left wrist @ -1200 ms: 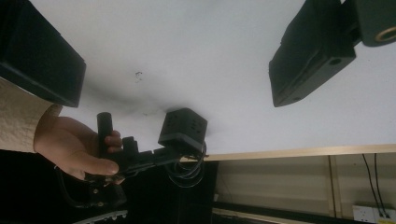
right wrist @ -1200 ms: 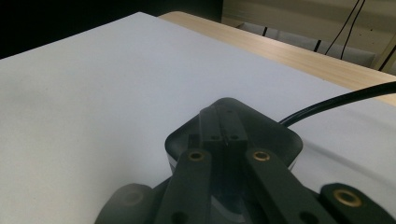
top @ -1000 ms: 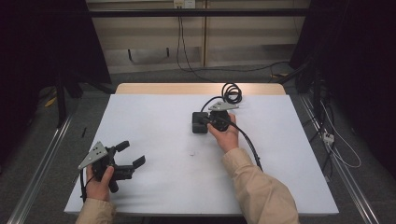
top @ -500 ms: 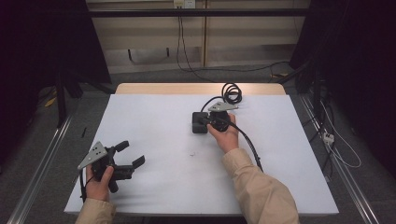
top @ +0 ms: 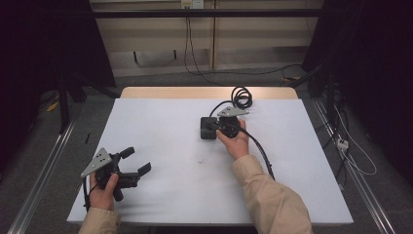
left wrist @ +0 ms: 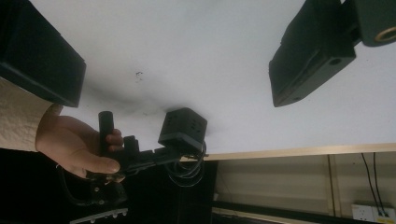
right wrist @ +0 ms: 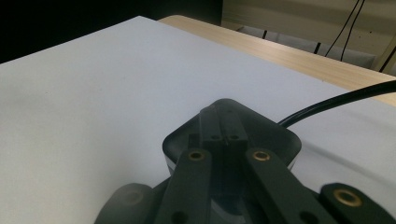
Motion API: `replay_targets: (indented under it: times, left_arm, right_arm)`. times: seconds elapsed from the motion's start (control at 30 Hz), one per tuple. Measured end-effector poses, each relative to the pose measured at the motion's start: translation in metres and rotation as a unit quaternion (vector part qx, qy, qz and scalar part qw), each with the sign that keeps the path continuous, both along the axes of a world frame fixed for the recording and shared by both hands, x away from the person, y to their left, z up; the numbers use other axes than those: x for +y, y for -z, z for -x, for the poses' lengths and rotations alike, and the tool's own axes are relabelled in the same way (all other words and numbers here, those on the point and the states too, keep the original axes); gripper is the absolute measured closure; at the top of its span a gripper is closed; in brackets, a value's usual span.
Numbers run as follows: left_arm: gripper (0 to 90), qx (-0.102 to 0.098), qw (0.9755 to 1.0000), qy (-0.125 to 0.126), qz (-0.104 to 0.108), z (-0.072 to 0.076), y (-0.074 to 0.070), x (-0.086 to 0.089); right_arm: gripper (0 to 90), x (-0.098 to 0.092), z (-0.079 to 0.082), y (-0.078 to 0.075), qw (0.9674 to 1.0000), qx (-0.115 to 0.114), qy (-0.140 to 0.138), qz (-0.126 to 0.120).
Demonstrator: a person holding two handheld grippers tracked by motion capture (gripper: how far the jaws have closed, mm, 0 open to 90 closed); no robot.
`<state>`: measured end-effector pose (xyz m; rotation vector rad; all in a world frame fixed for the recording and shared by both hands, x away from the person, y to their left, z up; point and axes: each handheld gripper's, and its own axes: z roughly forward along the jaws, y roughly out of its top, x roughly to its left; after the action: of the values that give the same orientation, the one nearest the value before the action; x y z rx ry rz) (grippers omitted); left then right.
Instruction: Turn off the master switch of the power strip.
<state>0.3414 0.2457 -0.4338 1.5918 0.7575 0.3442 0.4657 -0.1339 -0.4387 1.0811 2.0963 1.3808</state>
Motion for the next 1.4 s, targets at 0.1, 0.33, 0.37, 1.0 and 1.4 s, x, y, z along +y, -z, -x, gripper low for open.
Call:
replay_targets:
  times: [0.1,0.33,0.37,1.0,1.4]
  left_arm:
    - [3.5,0.000,1.0000,0.000,0.000,0.0001,0.0000,0.0000]
    - [3.5,0.000,1.0000,0.001,-0.001,-0.0001,0.0001,0.0000]
    - [3.5,0.000,1.0000,0.001,-0.001,0.0000,0.0001,0.0000]
    - [3.5,0.002,1.0000,0.000,-0.001,0.0004,0.0003,-0.0002]
    - [3.5,0.001,1.0000,0.000,-0.002,0.0001,0.0005,0.0007]
  right_arm:
    - [90.0,0.0000,0.0003,0.0004,1.0000,-0.001,0.001,-0.001]
    - [90.0,0.0002,0.0006,0.0005,1.0000,-0.002,0.001,0.001]
    - [90.0,0.0000,0.0005,0.0006,1.0000,-0.003,0.001,0.000]
    - [90.0,-0.0004,0.0007,0.0012,1.0000,-0.003,0.000,-0.002]
    - [90.0,0.0026,0.0033,0.0003,0.9995,-0.017,-0.002,0.026]
